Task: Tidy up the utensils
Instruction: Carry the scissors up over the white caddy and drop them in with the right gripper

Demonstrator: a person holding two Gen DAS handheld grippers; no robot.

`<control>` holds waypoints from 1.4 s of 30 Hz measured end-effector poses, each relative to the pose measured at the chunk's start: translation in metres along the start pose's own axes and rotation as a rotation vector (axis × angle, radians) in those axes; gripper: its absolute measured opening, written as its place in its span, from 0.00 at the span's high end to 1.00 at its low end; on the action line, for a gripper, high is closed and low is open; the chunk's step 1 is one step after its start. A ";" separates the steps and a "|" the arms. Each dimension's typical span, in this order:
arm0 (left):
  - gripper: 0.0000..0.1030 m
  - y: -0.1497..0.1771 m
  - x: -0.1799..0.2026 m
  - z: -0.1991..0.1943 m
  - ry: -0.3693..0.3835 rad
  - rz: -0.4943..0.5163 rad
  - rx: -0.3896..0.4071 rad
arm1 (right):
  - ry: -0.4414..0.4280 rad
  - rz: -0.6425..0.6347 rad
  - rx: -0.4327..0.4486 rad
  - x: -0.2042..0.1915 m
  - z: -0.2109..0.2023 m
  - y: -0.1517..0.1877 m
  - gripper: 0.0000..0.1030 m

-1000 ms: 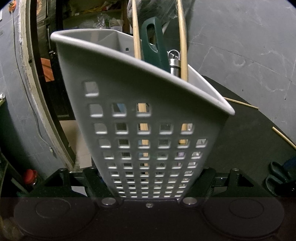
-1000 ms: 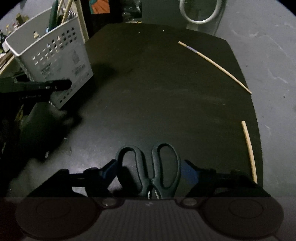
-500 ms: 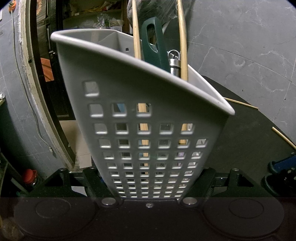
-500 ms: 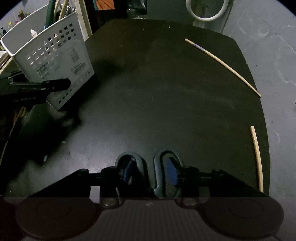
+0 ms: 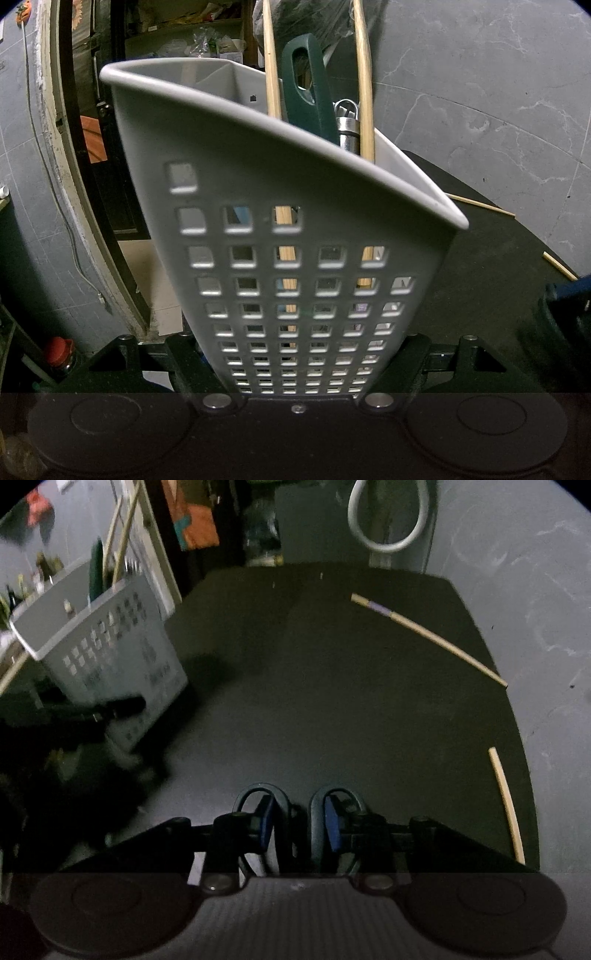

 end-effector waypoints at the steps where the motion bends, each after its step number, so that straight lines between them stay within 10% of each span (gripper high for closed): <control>1: 0.26 0.000 0.000 0.000 0.000 0.000 0.000 | -0.013 0.012 0.028 0.001 -0.004 -0.002 0.68; 28: 0.26 -0.002 0.001 0.000 -0.004 0.017 -0.003 | 0.005 0.104 0.675 0.007 -0.084 -0.029 0.68; 42: 0.26 -0.003 0.004 0.001 -0.007 0.024 -0.006 | 0.049 0.056 0.712 -0.018 -0.107 0.008 0.68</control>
Point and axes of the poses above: each gripper's, at about its wrist camera, not at the fingertips, and z roughly the way its jaws point, x to its right, y to its underside, the point moved 5 cm from there along z, roughly the way its jaws point, and after that the axes turned 9 degrees about -x, right-handed, at the moved point
